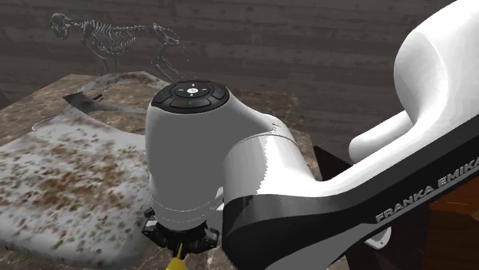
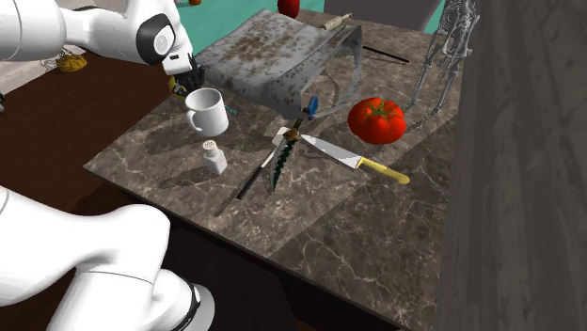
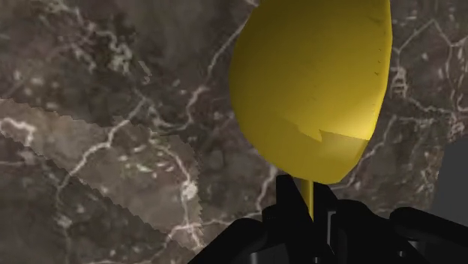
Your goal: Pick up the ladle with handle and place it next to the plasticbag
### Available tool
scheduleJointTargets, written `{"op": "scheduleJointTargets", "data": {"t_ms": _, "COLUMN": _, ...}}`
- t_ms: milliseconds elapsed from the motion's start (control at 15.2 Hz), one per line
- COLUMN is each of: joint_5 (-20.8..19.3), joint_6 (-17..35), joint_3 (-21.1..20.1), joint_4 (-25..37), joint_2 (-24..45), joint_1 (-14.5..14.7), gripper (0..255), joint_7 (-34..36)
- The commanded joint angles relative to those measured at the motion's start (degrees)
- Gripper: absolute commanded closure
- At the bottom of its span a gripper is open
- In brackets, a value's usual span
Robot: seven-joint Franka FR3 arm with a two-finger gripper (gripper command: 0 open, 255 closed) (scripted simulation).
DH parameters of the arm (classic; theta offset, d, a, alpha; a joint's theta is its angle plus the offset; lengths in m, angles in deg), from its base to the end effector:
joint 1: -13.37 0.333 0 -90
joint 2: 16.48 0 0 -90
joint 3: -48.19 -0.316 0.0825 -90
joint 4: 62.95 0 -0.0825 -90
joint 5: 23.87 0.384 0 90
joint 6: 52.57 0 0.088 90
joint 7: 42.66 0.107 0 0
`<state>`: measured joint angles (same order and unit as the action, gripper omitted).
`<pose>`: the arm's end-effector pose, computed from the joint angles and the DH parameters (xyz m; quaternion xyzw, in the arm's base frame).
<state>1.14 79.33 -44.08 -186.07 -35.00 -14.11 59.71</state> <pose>0.2054 0.5163 0.4035 -0.8977 0.4313 0.0022 0.0896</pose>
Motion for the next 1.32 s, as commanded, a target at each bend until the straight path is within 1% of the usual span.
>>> {"op": "scheduleJointTargets", "data": {"t_ms": 0, "joint_5": 0.2, "joint_6": 0.4, "joint_3": -0.8, "joint_4": -0.3, "joint_2": 0.0, "joint_1": -0.5, "gripper": 255, "joint_7": -0.1}}
{"op": "scheduleJointTargets", "data": {"t_ms": 396, "joint_5": 0.2, "joint_6": 0.5, "joint_3": -0.8, "joint_4": -0.3, "joint_2": 0.0, "joint_1": -0.5, "gripper": 255, "joint_7": -0.1}}
{"op": "scheduleJointTargets", "data": {"t_ms": 462, "joint_5": 0.2, "joint_6": 0.4, "joint_3": -0.7, "joint_4": -0.4, "joint_2": 0.0, "joint_1": -0.4, "gripper": 0, "joint_7": -0.1}}
{"op": "scheduleJointTargets", "data": {"t_ms": 792, "joint_5": 0.2, "joint_6": 0.4, "joint_3": -0.8, "joint_4": -0.3, "joint_2": 0.0, "joint_1": -0.5, "gripper": 0, "joint_7": -0.1}}
{"op": "scheduleJointTargets", "data": {"t_ms": 924, "joint_5": -1.5, "joint_6": -2.7, "joint_3": 7.3, "joint_4": 0.6, "joint_2": 0.5, "joint_1": 6.9, "gripper": 0, "joint_7": 0.9}}
{"op": "scheduleJointTargets", "data": {"t_ms": 990, "joint_5": -1.7, "joint_6": -4.5, "joint_3": 11.0, "joint_4": 1.2, "joint_2": 0.1, "joint_1": 10.2, "gripper": 0, "joint_7": 1.0}}
{"op": "scheduleJointTargets", "data": {"t_ms": 1056, "joint_5": -1.3, "joint_6": -6.1, "joint_3": 13.6, "joint_4": 1.8, "joint_2": -0.7, "joint_1": 12.2, "gripper": 0, "joint_7": 0.7}}
{"op": "scheduleJointTargets", "data": {"t_ms": 1254, "joint_5": -0.9, "joint_6": -6.3, "joint_3": 13.5, "joint_4": 1.8, "joint_2": -1.0, "joint_1": 12.0, "gripper": 0, "joint_7": 0.5}}
